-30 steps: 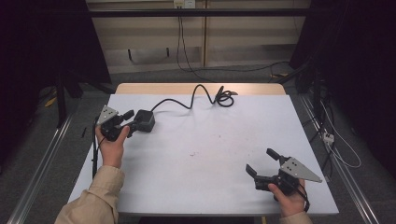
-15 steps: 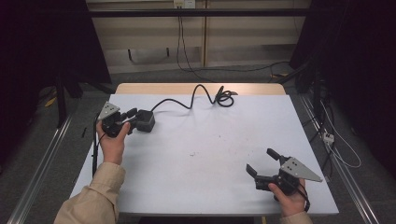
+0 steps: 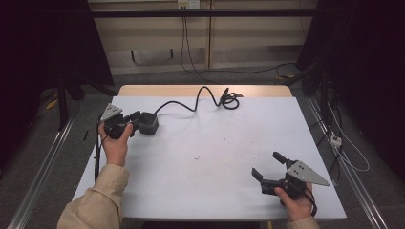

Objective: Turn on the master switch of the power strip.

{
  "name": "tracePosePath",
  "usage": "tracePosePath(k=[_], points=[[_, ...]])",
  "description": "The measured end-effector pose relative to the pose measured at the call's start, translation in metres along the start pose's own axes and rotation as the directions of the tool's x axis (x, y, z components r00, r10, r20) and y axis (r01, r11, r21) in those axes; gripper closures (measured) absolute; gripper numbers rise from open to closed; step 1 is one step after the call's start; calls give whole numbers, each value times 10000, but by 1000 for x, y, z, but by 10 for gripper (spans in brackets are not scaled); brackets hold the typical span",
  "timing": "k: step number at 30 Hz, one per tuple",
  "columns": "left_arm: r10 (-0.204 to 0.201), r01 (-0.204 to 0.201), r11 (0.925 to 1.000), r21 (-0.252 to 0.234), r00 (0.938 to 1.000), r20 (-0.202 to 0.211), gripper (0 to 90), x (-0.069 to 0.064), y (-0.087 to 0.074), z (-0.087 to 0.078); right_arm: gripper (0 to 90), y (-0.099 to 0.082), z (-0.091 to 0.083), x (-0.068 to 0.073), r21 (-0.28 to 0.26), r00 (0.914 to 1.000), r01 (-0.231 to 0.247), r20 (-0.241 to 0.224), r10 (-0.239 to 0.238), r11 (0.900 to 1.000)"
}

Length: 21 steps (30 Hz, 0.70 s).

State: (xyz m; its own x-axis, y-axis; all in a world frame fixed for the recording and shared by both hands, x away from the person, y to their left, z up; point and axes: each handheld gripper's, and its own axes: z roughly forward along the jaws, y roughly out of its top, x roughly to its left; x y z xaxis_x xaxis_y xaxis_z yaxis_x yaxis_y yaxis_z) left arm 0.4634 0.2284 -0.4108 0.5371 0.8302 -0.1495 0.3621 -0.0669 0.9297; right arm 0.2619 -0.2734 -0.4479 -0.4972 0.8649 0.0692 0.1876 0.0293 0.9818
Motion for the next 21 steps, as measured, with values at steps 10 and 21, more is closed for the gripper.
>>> tracePosePath(k=[10,21], points=[[-41,44,9998,182,9998,-195,702,4,-3,3,25,0,0,0,-29,10000,-18,9,18,10000],[69,-59,9996,290,9994,-331,744,7,-5,6,25,-1,0,-1,-19,10000,-17,22,17,10000]])
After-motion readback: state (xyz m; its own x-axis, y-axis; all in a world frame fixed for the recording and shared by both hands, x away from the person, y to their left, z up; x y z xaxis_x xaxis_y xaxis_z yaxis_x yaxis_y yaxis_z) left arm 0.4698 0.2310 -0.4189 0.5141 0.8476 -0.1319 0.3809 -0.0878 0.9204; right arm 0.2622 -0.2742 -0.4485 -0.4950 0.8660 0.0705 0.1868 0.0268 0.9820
